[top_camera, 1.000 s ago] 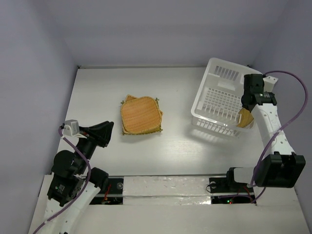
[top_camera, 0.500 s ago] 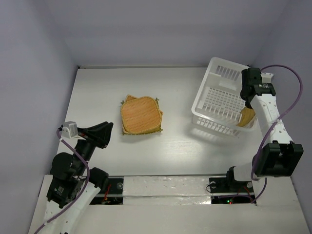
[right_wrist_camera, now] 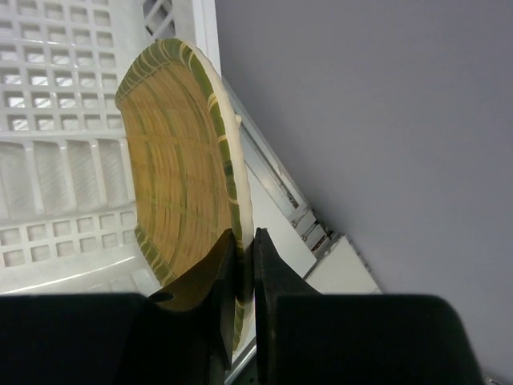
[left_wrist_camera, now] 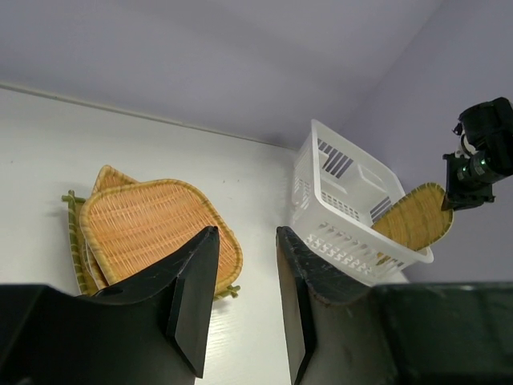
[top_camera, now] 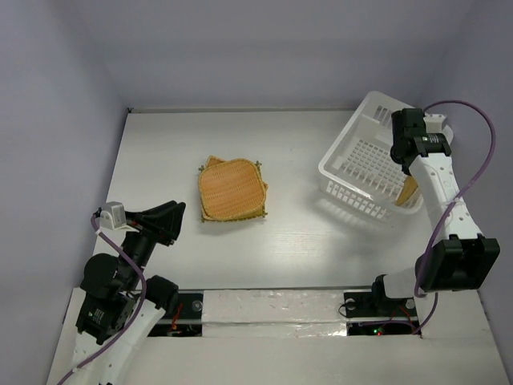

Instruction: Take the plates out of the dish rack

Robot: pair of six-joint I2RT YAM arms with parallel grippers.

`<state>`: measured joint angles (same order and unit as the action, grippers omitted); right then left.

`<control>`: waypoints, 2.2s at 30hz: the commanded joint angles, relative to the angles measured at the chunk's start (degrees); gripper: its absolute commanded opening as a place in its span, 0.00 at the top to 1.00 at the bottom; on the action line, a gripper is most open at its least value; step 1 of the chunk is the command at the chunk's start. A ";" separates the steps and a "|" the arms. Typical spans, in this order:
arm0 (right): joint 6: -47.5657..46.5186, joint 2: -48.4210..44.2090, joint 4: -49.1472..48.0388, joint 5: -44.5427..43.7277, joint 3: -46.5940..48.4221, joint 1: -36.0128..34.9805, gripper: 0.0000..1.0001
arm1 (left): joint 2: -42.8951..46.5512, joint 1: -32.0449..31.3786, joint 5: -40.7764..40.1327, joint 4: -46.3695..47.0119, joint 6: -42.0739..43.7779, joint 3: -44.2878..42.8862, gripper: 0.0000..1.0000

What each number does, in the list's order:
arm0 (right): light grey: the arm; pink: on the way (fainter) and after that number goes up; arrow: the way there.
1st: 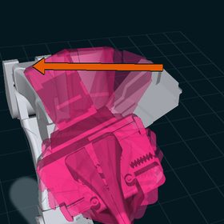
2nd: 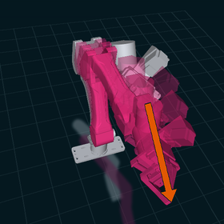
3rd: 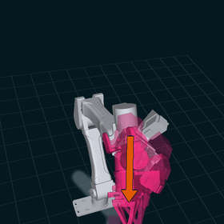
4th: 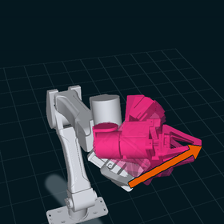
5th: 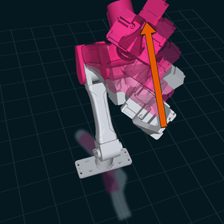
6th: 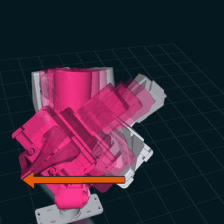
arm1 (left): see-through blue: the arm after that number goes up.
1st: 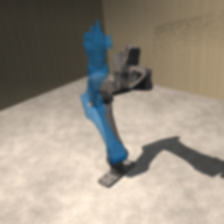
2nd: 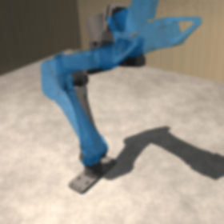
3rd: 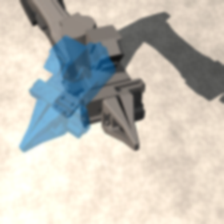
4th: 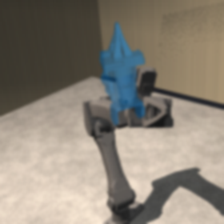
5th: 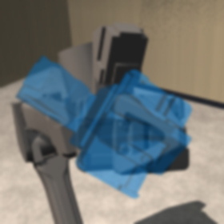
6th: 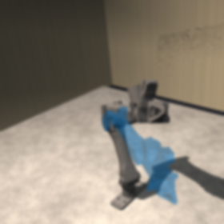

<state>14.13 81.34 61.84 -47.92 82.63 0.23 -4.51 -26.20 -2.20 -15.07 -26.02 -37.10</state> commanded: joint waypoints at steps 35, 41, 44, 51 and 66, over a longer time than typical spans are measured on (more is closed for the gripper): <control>31.12 6.53 -71.14 51.16 -10.11 -40.48 1.00 | -4.80 -0.26 -0.70 1.89 -0.26 -0.87 0.64; 35.70 13.84 -81.53 54.95 -14.25 -40.48 1.00 | -5.51 -0.26 -1.49 1.62 -0.35 -0.87 0.63; 35.97 14.46 -82.67 54.34 -16.35 -40.48 1.00 | -5.68 -0.26 -1.76 1.54 -0.35 -0.87 0.63; 35.97 15.60 -82.50 52.67 -19.70 -40.48 1.00 | -5.51 -0.26 -2.02 1.54 -0.35 -0.87 0.61; 29.82 14.03 -68.62 42.83 -18.12 -41.63 0.02 | -5.07 -0.26 -2.55 1.36 -0.26 -1.04 0.49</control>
<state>46.63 97.93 -9.04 -0.71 62.06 -40.34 -9.28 -26.20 -4.10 -15.35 -26.11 -37.10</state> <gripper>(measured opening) 0.938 0.506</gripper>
